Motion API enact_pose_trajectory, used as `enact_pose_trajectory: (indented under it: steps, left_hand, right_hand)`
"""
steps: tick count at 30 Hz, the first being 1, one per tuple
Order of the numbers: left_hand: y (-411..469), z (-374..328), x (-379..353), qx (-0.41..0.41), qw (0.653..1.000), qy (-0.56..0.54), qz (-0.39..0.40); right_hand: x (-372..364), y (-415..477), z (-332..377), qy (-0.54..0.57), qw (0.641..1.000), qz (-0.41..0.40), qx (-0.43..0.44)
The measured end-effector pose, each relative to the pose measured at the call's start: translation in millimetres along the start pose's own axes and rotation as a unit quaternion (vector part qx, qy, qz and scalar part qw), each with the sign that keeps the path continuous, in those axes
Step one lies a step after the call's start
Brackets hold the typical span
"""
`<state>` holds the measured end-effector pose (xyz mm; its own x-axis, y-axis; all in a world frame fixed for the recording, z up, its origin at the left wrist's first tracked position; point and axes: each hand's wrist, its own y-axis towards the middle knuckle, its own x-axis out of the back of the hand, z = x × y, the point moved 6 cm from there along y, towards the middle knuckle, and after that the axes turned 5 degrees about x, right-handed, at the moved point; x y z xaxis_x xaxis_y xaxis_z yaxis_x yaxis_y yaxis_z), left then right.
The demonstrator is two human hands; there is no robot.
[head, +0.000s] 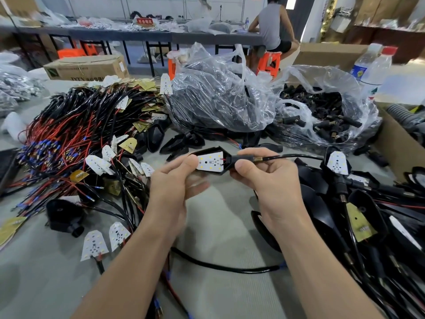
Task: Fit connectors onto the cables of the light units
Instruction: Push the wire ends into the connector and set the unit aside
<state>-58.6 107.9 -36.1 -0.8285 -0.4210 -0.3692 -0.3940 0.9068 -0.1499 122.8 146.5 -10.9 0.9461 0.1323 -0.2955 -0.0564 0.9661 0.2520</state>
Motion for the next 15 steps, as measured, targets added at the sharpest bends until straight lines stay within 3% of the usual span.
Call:
enact_pose_trajectory:
  steps: [2, 7, 12, 15]
  left_hand:
    - [1, 3, -5, 0.036, 0.998, 0.003, 0.051]
    - [6, 0, 1, 0.031, 0.998, -0.031, 0.043]
    - [10, 4, 3, 0.059, 0.993, -0.076, 0.071]
    - [10, 3, 2, 0.058, 0.991, -0.068, 0.1]
  right_hand:
    - [-2, -1, 0, -0.022, 1.0, 0.014, 0.008]
    - [-12, -3, -3, -0.037, 0.998, 0.051, -0.009]
    - [-33, -4, 14, -0.168, 0.973, 0.106, 0.114]
    - [-39, -2, 14, -0.184, 0.972, 0.11, 0.094]
